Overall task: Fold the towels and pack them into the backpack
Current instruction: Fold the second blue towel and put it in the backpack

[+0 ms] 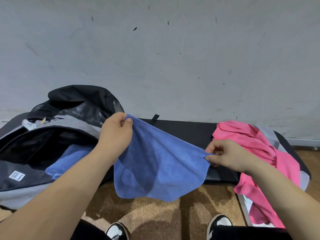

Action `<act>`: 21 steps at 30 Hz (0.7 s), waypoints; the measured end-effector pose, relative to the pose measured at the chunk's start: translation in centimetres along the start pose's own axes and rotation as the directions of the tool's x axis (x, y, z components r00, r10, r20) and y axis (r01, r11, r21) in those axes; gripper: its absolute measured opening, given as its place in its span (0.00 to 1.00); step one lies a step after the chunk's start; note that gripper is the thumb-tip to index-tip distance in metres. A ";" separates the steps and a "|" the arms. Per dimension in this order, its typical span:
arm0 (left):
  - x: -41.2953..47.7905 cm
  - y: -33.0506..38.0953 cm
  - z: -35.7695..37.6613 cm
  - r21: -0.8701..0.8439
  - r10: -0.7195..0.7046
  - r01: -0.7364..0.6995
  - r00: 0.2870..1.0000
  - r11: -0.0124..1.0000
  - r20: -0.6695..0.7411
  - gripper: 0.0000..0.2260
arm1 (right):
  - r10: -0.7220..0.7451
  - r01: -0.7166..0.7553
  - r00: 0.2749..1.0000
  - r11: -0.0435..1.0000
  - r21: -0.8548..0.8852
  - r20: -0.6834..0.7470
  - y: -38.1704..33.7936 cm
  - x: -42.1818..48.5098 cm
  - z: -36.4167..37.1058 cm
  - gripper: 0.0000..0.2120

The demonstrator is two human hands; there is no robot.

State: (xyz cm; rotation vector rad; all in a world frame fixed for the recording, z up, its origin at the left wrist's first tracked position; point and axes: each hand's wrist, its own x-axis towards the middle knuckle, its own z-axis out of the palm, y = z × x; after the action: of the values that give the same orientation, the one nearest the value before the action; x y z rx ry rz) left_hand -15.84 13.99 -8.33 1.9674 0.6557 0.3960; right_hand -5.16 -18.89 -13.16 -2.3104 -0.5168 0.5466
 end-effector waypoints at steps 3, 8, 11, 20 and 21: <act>0.2 -0.1 -0.3 -0.012 -0.001 0.001 1.000 1.000 -0.008 0.11 | 0.046 -0.034 0.998 0.975 0.219 -0.052 0.5 -0.3 -0.7 0.02; 0.1 0.0 -0.6 0.002 0.004 -0.004 1.000 1.000 -0.019 0.11 | -0.003 0.088 0.981 0.897 0.434 -0.192 0.2 -1.0 -1.1 0.03; 0.0 -0.1 -0.7 0.005 0.013 -0.013 1.000 1.000 -0.019 0.11 | -0.021 0.119 0.982 0.838 0.532 -0.187 -0.3 -1.8 -1.3 0.03; -1.3 -0.4 -1.1 0.040 0.060 -0.062 0.997 0.997 0.047 0.12 | 0.196 -0.192 0.980 0.890 0.414 0.033 -0.9 -2.8 -1.1 0.10; -1.4 -0.5 -1.1 0.047 0.068 -0.071 0.996 0.996 0.054 0.12 | 0.221 -0.228 0.973 0.895 0.382 0.062 -1.1 -2.9 -1.0 0.06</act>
State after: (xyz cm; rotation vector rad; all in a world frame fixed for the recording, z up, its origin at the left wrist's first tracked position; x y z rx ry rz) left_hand -17.71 14.11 -8.21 2.0443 0.5699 0.3728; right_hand -7.30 -20.15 -11.04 -1.9927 -0.1276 0.7102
